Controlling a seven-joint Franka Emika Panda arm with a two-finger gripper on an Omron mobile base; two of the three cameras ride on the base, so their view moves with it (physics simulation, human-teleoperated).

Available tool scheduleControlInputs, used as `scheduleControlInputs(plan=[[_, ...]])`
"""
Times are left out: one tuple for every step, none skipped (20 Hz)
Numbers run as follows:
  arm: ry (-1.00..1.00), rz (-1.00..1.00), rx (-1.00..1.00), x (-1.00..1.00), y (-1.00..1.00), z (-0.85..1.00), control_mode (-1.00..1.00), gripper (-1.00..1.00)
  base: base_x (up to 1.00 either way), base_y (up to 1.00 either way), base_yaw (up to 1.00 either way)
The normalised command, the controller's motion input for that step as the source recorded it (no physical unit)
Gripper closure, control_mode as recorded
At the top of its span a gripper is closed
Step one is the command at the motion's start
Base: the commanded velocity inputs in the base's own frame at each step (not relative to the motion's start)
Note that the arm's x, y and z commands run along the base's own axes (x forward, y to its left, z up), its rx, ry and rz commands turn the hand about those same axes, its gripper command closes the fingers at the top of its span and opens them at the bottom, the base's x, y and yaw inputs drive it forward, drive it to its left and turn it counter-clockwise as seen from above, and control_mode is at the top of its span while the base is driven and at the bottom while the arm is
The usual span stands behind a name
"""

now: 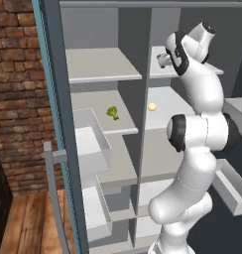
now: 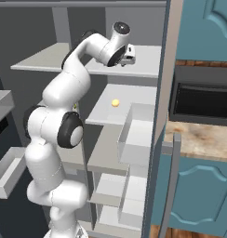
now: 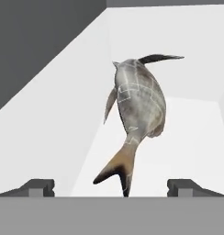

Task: There's a fish in the fridge that needs to be moved to the freezer for freezing. Pick up the fish from the fridge, place it on any shelf in the freezer, and close the fridge and freezer doors when done.

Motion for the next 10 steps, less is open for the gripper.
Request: scheduleControlInputs(plan=[[0.04, 0.04, 0.0, 0.59, -0.01, -0.24, -1.0, -1.0, 0.0, 0.0, 0.0], [0.0, 0.0, 0.0, 0.54, 0.0, -0.21, -1.0, -1.0, 0.0, 0.0, 0.0], [0.05, 0.0, 0.0, 0.51, 0.0, -0.07, -1.0, -1.0, 0.0, 0.0, 0.0], [0.1, 0.0, 0.0, 0.52, -0.04, -0.08, -1.0, -1.0, 0.0, 0.0, 0.0], [0.12, 0.0, 0.0, 0.55, -0.04, -0.13, -1.0, -1.0, 0.0, 0.0, 0.0], [0.11, 0.0, 0.0, 0.55, 0.0, -0.16, -1.0, -1.0, 0.0, 0.0, 0.0], [0.06, 0.0, 0.0, 0.52, 0.0, -0.19, -1.0, -1.0, 0.0, 0.0, 0.0], [0.05, 0.0, 0.0, 0.51, 0.0, -0.3, -1.0, -1.0, 0.0, 0.0, 0.0], [0.01, 0.0, -0.02, 0.35, 0.06, -0.49, -1.0, 1.0, 0.0, 0.0, 0.0], [0.0, 0.0, -0.1, 0.15, 0.61, -0.9, -1.0, 1.0, 0.0, 0.0, 0.0]])
